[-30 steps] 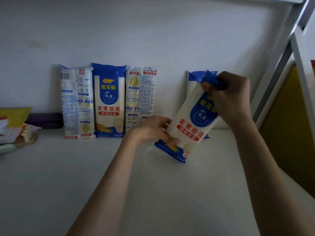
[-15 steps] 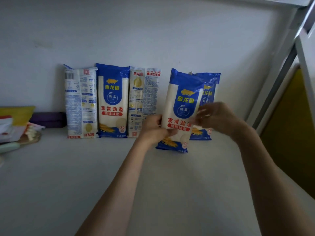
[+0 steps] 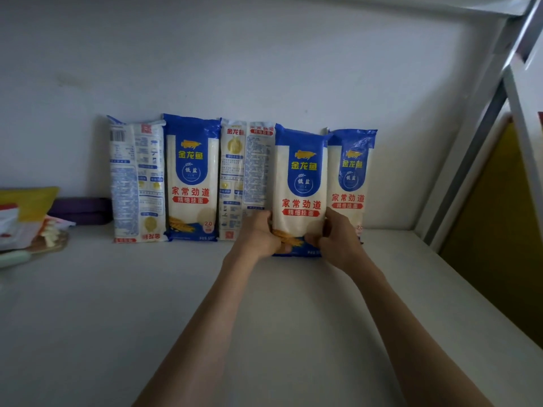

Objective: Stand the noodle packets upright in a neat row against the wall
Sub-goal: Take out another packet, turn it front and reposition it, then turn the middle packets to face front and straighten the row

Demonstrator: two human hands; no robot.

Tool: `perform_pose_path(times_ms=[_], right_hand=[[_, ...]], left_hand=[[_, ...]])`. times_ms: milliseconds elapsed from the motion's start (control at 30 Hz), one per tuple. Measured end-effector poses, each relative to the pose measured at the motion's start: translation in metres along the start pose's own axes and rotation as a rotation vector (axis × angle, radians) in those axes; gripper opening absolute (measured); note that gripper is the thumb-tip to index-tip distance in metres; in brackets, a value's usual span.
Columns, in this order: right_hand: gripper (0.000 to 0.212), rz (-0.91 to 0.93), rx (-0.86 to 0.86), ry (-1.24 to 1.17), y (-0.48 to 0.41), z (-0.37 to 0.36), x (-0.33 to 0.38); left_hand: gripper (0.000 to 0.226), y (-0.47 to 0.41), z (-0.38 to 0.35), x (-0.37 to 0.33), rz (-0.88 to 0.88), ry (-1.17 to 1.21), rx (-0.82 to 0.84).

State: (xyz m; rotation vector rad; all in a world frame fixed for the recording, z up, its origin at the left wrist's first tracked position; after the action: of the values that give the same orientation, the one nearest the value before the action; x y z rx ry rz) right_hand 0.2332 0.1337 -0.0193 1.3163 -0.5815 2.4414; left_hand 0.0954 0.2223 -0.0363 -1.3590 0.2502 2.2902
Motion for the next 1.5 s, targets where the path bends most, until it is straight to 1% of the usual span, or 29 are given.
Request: perform_pose_path(times_ms=[67, 133, 200, 267, 333, 400, 567, 667, 800, 933, 1033, 1133, 1233, 1300, 1333, 1400, 1433, 1500], right_hand=[[0.05, 0.013, -0.016, 0.034, 0.001, -0.001, -0.001], [0.048, 0.024, -0.042, 0.002, 0.003, -0.001, -0.003], [0.043, 0.023, -0.071, -0.039, 0.003, 0.001, -0.004], [0.039, 0.002, -0.087, 0.005, 0.001, 0.004, -0.004], [0.038, -0.033, -0.104, 0.126, -0.001, 0.009, -0.004], [0.036, -0.057, -0.119, 0.197, -0.003, 0.01, -0.006], [0.027, -0.052, -0.243, 0.155, -0.006, 0.019, -0.009], [0.023, -0.041, -0.314, 0.14, -0.01, 0.019, -0.007], [0.031, -0.088, -0.387, 0.155, -0.011, 0.01, -0.009], [0.036, -0.137, -0.389, 0.204, -0.014, 0.007, -0.011], [0.039, -0.147, -0.389, 0.206, -0.016, 0.006, -0.01], [0.04, -0.146, -0.395, 0.192, -0.014, 0.006, -0.009], [0.039, -0.146, -0.395, 0.165, -0.01, 0.005, -0.011], [0.039, -0.164, -0.385, 0.186, -0.008, 0.004, -0.009], [0.036, -0.179, -0.378, 0.204, -0.008, 0.005, -0.006], [0.023, -0.196, -0.351, 0.227, -0.01, 0.007, 0.005], [0.016, -0.183, -0.329, 0.207, -0.013, 0.008, 0.012], [0.007, -0.125, -0.244, 0.125, -0.018, -0.002, 0.033]], left_hand=[[0.065, -0.002, -0.003, 0.002, -0.003, -0.024, -0.063], [0.061, -0.002, -0.005, 0.003, -0.017, -0.032, -0.118], [0.047, -0.001, -0.005, 0.006, -0.002, -0.049, -0.176], [0.034, 0.003, -0.003, 0.008, 0.015, -0.105, -0.23], [0.034, 0.004, 0.0, 0.009, 0.032, -0.149, -0.264], [0.037, 0.004, 0.001, 0.011, 0.046, -0.163, -0.289], [0.034, 0.007, 0.001, 0.01, 0.034, -0.179, -0.326], [0.032, 0.01, 0.006, 0.009, 0.042, -0.207, -0.396], [0.025, 0.007, 0.007, 0.011, 0.04, -0.219, -0.44], [0.023, 0.002, 0.006, 0.013, 0.024, -0.194, -0.423], [0.013, -0.002, 0.002, 0.011, 0.004, -0.164, -0.382], [0.011, -0.004, -0.001, 0.008, -0.002, -0.128, -0.331], [0.004, -0.004, 0.002, 0.008, 0.009, -0.126, -0.311], [0.007, -0.002, 0.007, 0.006, 0.012, -0.131, -0.3], [0.01, -0.002, 0.011, 0.005, 0.008, -0.135, -0.298], [0.016, 0.001, 0.025, -0.001, -0.009, -0.143, -0.321], [0.019, 0.003, 0.036, -0.004, -0.015, -0.135, -0.353], [0.018, 0.008, 0.061, -0.008, -0.015, -0.077, -0.461]])
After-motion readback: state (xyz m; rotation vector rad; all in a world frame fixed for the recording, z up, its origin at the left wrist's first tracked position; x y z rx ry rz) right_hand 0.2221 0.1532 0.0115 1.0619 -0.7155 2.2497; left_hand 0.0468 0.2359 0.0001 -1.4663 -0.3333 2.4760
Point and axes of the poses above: each hand's wrist, its own y-axis away from the middle knuckle, its own z-axis out of the back of the hand, x = y × z, the point moved 8 cm from there along -y, towards the middle knuckle
